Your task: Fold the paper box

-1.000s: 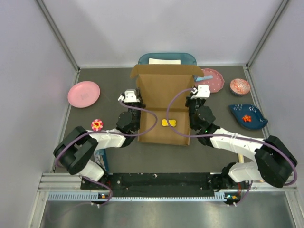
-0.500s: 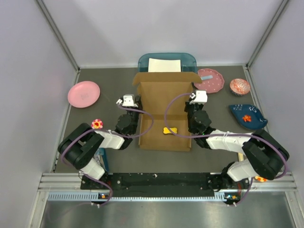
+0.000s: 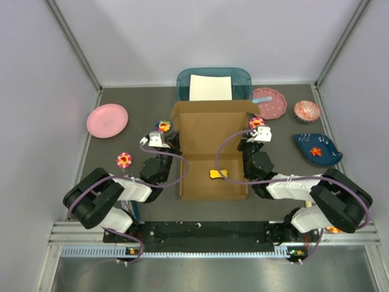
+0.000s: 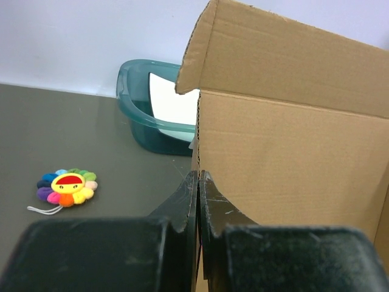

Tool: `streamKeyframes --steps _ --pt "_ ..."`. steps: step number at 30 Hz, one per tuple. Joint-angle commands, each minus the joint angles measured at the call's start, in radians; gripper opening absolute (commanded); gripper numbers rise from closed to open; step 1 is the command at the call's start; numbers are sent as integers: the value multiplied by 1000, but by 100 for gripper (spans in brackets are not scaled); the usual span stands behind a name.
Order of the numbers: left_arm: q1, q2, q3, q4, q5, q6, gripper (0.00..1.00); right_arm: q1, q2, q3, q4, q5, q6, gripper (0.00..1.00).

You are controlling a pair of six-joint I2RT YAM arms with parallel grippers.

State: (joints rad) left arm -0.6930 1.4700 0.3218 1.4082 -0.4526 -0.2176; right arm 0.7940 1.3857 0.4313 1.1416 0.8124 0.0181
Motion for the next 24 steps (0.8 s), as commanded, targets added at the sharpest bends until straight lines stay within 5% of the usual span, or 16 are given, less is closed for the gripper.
streamKeyframes --steps 1,5,11,15,18,24 --pt "-51 -28 -61 261 86 -42 0 71 -28 -64 -39 -27 54 0" --pt "-59 -33 -79 262 62 -20 0 90 -105 -69 -153 33 91 4" --pt "-60 -50 -72 261 42 56 0 85 -304 38 -532 35 124 32" --pt "-62 -51 -67 262 25 75 0 67 -392 136 -775 -22 152 60" --pt "-65 -48 -69 262 11 84 0 47 -437 217 -976 -65 174 70" --pt "-68 -54 -67 262 -11 119 0 -39 -485 444 -1350 -170 269 74"
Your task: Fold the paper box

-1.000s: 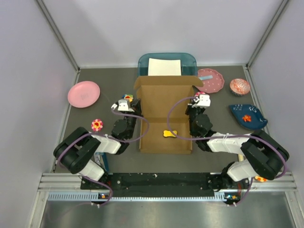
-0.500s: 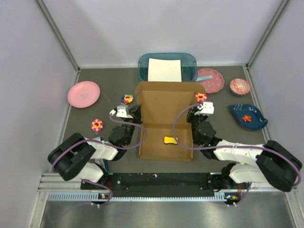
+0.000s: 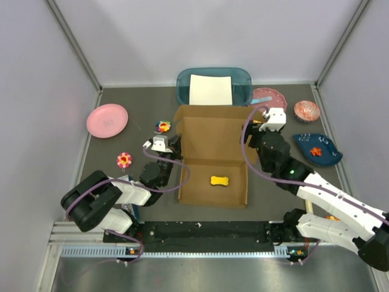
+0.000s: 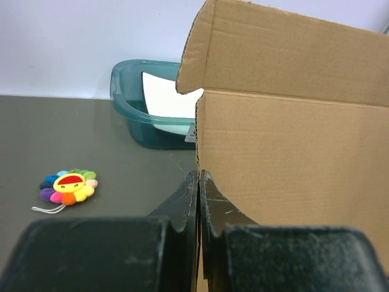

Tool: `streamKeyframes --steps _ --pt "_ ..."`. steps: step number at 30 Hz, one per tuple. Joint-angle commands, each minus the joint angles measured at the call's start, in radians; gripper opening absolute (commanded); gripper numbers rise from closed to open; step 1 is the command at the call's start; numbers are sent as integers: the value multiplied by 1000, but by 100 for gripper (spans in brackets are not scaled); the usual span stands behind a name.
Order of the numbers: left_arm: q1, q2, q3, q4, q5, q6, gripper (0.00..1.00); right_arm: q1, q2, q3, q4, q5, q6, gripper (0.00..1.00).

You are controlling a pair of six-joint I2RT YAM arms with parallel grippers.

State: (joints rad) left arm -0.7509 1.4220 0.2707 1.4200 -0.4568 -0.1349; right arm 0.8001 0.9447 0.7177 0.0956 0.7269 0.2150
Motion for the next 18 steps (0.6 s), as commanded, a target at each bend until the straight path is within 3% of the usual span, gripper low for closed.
streamKeyframes --steps 1,6,12,18 --pt "-11 -9 -16 250 -5 46 0 -56 -47 185 -391 -104 76 73" --pt "-16 -12 -18 250 -10 66 0 -189 -44 360 -631 -268 89 75" --pt "-21 -9 -13 250 -5 103 0 -415 45 416 -771 -653 69 79" --pt "-25 -6 -2 250 1 129 0 -418 101 420 -761 -750 29 79"
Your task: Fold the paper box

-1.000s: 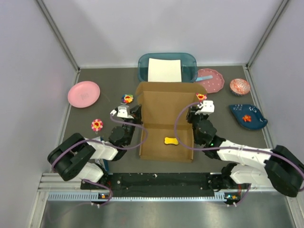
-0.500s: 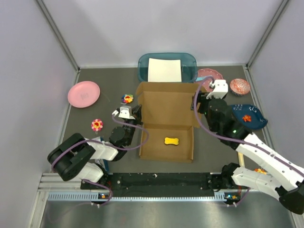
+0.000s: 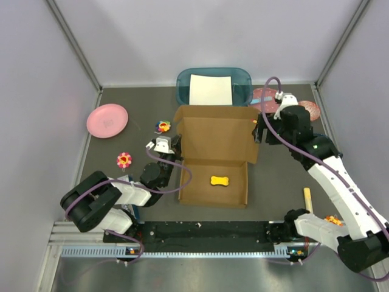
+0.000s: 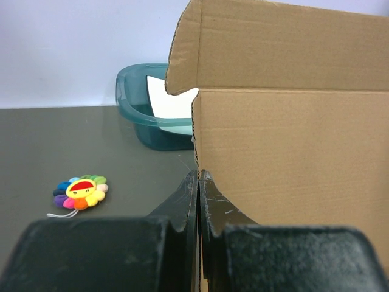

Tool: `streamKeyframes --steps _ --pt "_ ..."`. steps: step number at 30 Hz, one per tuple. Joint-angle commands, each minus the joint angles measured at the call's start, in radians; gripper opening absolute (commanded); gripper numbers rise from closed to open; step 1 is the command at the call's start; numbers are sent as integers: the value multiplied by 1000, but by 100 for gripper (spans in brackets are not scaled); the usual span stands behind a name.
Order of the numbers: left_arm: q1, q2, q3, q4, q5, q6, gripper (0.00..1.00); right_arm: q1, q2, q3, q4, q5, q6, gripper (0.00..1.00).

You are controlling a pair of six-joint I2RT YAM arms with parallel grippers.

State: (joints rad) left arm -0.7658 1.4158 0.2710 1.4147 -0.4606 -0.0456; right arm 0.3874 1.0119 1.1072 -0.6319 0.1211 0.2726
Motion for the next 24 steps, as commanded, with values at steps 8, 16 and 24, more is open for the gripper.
streamKeyframes --steps 8,16,24 --pt "-17 -12 -4 256 7 66 0 -5 142 54 -6 -155 -23 73" --pt "-21 -24 -7 256 -4 67 0 -5 171 5 72 -126 -15 61" --pt "-23 -17 -6 256 -12 56 0 -5 131 -63 130 -124 -18 41"
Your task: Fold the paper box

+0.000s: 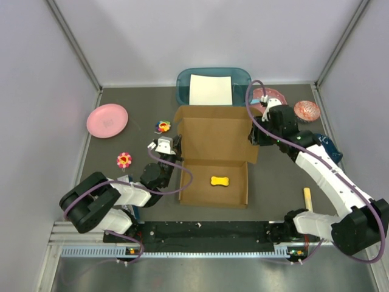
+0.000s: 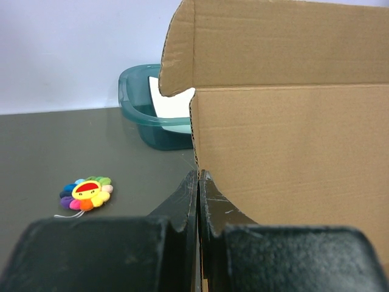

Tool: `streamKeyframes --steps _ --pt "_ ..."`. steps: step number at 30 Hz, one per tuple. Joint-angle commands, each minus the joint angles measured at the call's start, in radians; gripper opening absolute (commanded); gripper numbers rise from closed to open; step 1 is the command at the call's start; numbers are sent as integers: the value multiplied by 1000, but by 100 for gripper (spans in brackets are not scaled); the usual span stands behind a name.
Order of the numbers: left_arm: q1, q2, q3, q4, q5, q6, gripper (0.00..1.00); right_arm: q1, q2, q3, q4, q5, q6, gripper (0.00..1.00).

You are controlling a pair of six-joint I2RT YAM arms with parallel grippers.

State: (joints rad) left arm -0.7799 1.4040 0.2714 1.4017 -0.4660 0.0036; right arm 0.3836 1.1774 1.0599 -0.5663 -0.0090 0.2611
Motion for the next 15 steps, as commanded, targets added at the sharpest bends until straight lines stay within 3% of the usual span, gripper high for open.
streamKeyframes --steps 1,10,13,15 --pt "-10 -4 -5 269 -8 6 0 -2 -38 -20 69 0 -8 40" --pt "-12 -31 6 267 -46 24 1 4 -70 -52 86 6 -13 8" --pt "-12 -60 5 260 -42 30 9 14 -96 -77 104 55 -22 0" --pt "-12 -97 5 235 -40 45 12 18 -113 -100 120 69 -23 0"
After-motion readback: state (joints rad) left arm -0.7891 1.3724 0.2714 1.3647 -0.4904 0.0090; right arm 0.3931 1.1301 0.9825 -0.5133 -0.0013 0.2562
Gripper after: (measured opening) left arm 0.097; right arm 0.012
